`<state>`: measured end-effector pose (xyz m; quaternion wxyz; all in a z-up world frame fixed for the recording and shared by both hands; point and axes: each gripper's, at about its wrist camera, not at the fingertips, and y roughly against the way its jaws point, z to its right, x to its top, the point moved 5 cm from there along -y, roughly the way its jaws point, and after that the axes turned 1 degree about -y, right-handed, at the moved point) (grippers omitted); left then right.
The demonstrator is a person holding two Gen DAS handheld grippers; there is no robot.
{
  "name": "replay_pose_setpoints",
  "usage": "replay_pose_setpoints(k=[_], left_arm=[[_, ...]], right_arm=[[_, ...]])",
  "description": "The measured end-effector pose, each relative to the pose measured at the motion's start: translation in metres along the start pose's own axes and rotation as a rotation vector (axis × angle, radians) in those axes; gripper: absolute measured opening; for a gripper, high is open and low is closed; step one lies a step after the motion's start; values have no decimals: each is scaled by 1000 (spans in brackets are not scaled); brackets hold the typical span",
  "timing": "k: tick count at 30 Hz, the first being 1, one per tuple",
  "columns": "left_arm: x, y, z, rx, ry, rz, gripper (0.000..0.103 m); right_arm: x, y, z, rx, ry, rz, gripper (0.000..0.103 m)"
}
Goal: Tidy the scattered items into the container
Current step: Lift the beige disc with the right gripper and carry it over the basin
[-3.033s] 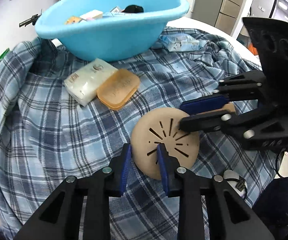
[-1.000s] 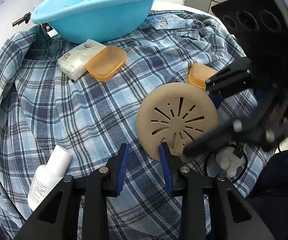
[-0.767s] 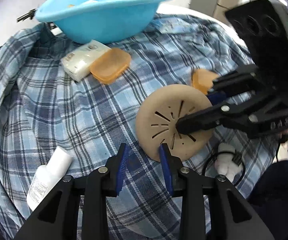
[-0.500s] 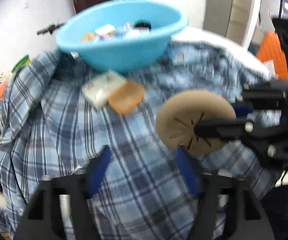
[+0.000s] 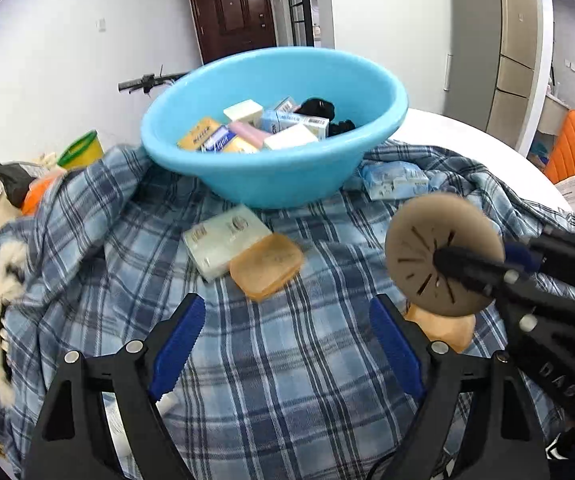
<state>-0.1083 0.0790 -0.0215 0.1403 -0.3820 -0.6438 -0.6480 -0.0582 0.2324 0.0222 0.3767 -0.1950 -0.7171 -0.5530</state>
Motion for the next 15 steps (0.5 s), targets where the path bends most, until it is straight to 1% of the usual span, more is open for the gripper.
replay_pose_setpoints(k=[2, 4, 6, 9, 13, 15], left_arm=[[8, 3, -5, 3, 19, 24, 86], [21, 10, -14, -9, 59, 51, 86], [35, 15, -22, -23, 93, 83, 86], [63, 22, -34, -22, 108, 123, 86], [104, 27, -47, -26, 119, 188, 86], [124, 33, -56, -39, 166, 233, 86]], right_arm=[[13, 9, 2, -17, 13, 26, 13], [30, 19, 4, -35, 33, 58, 13], [53, 30, 7, -61, 60, 112, 13], [90, 37, 8, -95, 101, 176, 13], [133, 36, 17, -94, 89, 227, 14], [149, 30, 22, -89, 69, 239, 14]])
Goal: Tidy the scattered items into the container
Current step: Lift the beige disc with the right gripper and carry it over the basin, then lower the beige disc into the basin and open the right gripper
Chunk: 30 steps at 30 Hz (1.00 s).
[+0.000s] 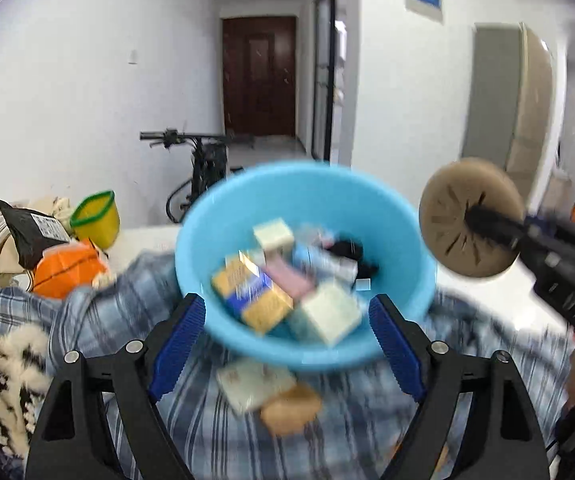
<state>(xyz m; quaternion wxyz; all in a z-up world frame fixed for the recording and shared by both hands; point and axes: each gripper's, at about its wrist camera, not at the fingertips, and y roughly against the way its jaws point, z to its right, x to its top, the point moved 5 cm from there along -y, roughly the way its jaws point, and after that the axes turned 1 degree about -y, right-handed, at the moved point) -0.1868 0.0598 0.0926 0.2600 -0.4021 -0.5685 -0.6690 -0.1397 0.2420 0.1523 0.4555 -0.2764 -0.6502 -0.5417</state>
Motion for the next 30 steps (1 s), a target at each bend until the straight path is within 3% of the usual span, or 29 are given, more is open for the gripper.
replay_pose_setpoints(k=[2, 4, 9, 16, 21, 24, 26, 27, 30], left_arm=[[18, 2, -1, -35, 24, 36, 86], [30, 2, -4, -16, 35, 54, 86], [40, -1, -8, -12, 41, 82, 86], [60, -40, -17, -11, 94, 91, 86], [72, -89, -26, -14, 100, 9, 86], [73, -123, -32, 37, 99, -64, 86], [66, -139, -38, 69, 149, -125, 86], [64, -148, -39, 40, 176, -138, 86], [57, -165, -32, 40, 118, -205, 86]], right_arm=[[9, -6, 7, 2, -39, 15, 14], [13, -7, 13, 15, -77, 36, 14], [15, 3, 6, 15, -36, 90, 14], [35, -50, 16, -13, -65, 28, 14], [40, -100, 26, 4, -95, -51, 14], [40, -128, 28, 13, -95, -98, 14], [35, -142, 29, 34, -96, -130, 14], [32, -150, 30, 40, -110, -149, 14], [22, -162, 37, 55, -157, -182, 14]])
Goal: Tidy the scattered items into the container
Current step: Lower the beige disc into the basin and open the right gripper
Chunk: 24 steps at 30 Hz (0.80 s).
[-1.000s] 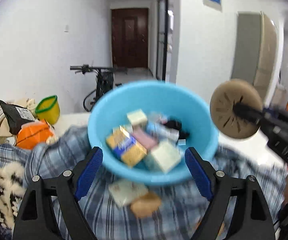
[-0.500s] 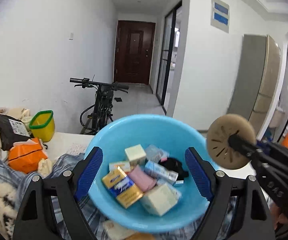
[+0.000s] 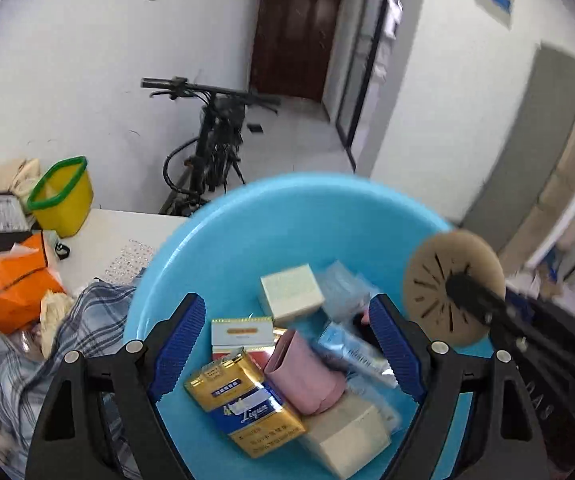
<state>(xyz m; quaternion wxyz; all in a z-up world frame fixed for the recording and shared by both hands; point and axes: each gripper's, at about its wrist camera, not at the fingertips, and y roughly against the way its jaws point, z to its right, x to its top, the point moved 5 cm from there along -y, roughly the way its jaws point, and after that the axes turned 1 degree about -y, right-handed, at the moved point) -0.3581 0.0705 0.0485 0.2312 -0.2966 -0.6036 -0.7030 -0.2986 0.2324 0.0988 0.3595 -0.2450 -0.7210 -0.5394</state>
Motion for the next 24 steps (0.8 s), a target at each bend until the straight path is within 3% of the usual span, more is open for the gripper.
replay_pose_setpoints(k=[4, 8, 15, 16, 17, 18, 19, 20, 24], left_arm=[[-10, -23, 1, 2, -20, -87, 86], [-15, -34, 2, 1, -18, -114, 86], [-15, -30, 10, -30, -22, -108, 86], [-14, -29, 11, -23, -27, -102, 86], [-13, -27, 12, -12, -32, -95, 86], [-13, -25, 14, 4, -41, -88, 86], [-13, -24, 15, 17, -52, -86, 86], [-12, -23, 16, 30, -68, -81, 86], [-10, -19, 21, 70, -126, -57, 86]], right_arm=[[-4, -12, 9, -25, -7, -33, 14], [-8, -20, 14, -6, -8, -70, 14], [0, -5, 15, -2, -36, 3, 16], [3, -2, 15, 2, -46, 22, 23], [6, 1, 15, 10, -53, 42, 48], [7, 5, 15, 22, -57, 58, 65], [9, 7, 13, 33, -64, 69, 96], [10, 11, 12, 46, -77, 86, 101], [14, 20, 13, 63, -115, 115, 101]])
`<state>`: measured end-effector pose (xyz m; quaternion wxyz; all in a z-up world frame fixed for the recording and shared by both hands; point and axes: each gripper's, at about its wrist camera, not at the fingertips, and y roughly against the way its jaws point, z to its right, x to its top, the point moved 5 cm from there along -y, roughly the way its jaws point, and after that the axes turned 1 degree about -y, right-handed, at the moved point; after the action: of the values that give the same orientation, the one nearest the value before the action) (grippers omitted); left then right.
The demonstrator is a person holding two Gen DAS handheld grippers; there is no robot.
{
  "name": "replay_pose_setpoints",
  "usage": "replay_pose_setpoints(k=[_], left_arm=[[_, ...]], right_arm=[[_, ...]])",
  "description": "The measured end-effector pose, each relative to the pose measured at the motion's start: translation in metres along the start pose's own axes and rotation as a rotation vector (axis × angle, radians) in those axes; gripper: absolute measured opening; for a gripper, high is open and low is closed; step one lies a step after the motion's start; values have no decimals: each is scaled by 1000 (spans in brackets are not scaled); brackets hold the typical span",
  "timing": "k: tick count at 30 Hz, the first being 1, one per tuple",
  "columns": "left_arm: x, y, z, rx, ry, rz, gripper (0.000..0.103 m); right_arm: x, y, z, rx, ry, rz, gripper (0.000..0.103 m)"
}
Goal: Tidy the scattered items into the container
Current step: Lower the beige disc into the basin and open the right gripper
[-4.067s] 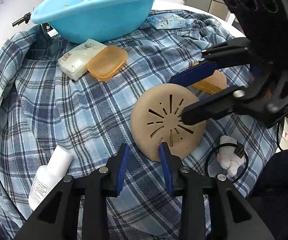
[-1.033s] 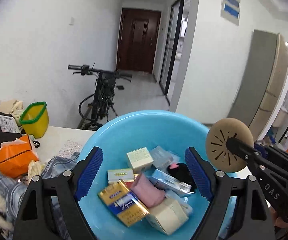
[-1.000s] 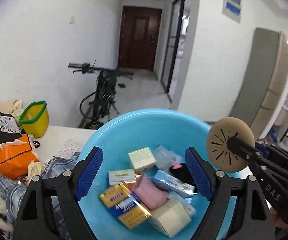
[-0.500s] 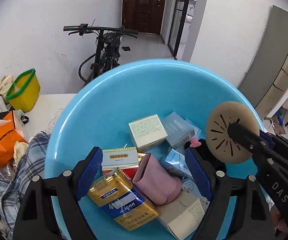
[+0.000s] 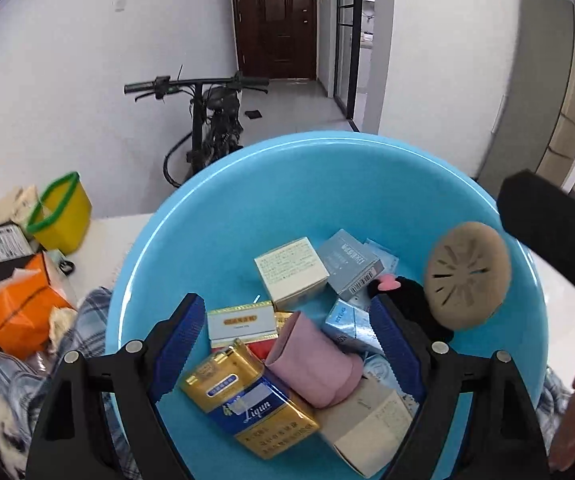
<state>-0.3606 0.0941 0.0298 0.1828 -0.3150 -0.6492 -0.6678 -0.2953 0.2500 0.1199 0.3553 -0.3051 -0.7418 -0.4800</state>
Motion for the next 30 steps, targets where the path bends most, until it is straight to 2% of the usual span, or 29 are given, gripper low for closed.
replay_pose_setpoints(k=[4, 9, 13, 21, 26, 30], left_arm=[[1, 2, -2, -30, 19, -1, 86], [3, 3, -7, -26, 34, 1, 86], [3, 3, -13, -49, 71, -15, 86], [3, 9, -16, -54, 86, -2, 86], [-1, 23, -20, -52, 100, 13, 86], [-1, 37, -22, -65, 119, 31, 86]], right_arm=[[-1, -4, 0, -58, 33, -10, 101], [-3, -12, 1, -91, 47, -40, 102], [-8, -14, 0, -174, 117, -54, 102], [-5, 0, 0, -186, 106, -36, 102], [0, 15, -3, -159, 68, -16, 102], [6, 28, -14, -173, 115, -9, 102]])
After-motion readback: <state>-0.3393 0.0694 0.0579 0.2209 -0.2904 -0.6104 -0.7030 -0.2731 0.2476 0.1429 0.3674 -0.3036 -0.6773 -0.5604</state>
